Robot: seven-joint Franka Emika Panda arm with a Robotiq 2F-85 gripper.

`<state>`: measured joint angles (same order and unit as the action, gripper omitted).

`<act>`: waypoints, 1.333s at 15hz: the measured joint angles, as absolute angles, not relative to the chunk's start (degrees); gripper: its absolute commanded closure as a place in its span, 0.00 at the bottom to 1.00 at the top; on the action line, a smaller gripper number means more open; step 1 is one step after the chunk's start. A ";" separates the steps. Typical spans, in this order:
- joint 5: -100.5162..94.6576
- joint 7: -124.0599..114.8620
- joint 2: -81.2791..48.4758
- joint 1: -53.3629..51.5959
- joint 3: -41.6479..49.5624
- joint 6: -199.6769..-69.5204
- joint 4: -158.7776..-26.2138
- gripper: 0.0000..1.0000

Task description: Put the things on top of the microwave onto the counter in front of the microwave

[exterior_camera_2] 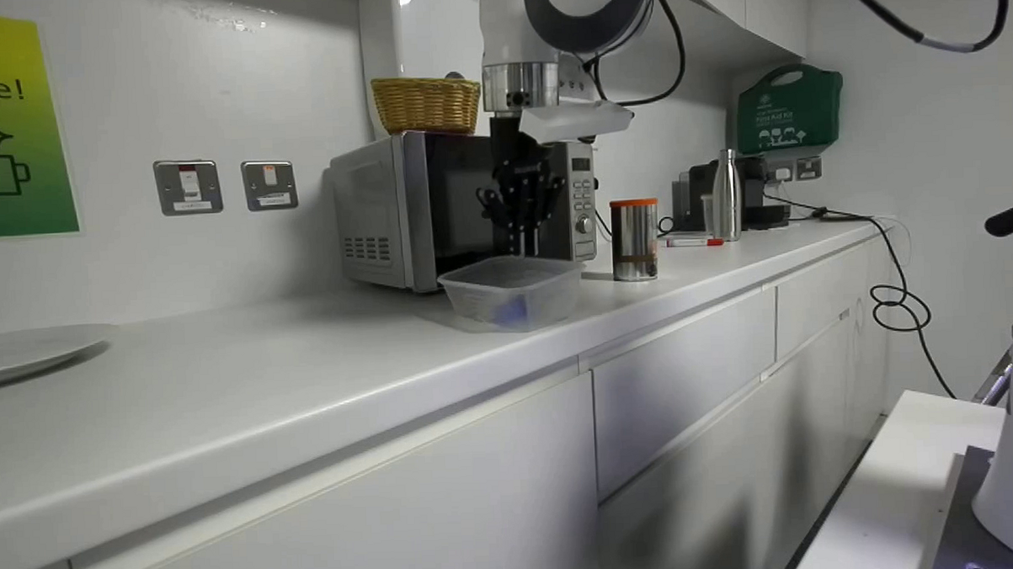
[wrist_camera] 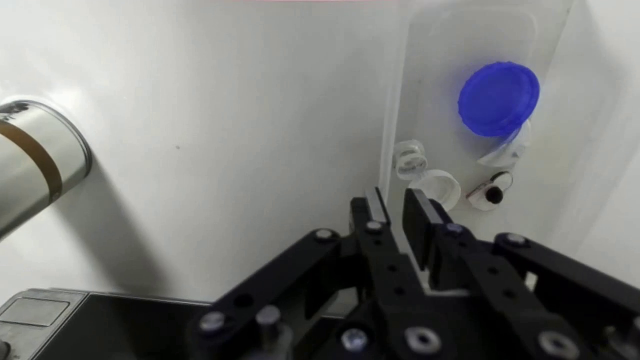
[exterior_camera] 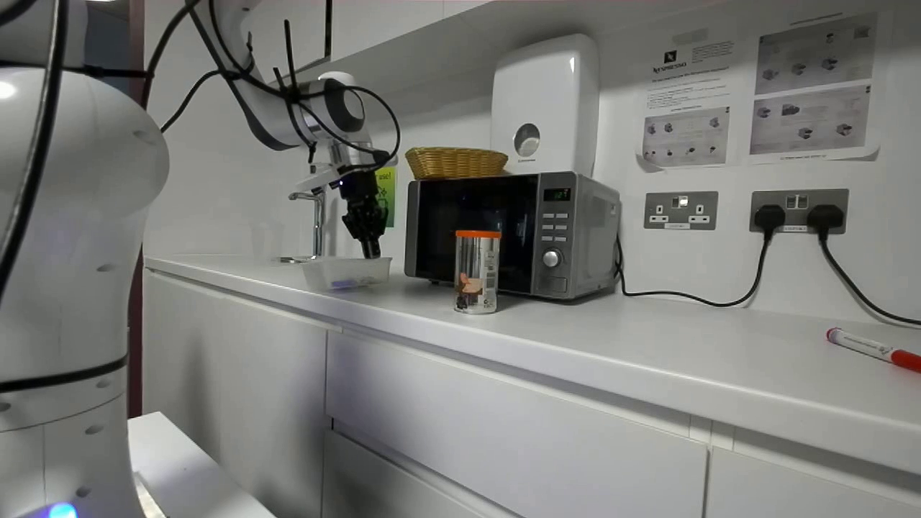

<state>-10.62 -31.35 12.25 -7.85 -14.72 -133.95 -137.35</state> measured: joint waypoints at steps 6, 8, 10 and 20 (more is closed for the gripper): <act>-10.64 -31.27 11.51 -7.91 -14.77 -133.94 -137.28 0.03; -11.26 -31.27 11.49 -7.79 -14.76 -133.26 -136.78 0.00; -13.81 -31.74 11.75 -7.17 -14.71 -131.78 -134.84 0.00; -19.15 -34.68 13.84 -3.50 -13.99 -114.32 -112.68 0.00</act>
<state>-19.15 -34.68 13.84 -3.50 -13.99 -114.32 -112.68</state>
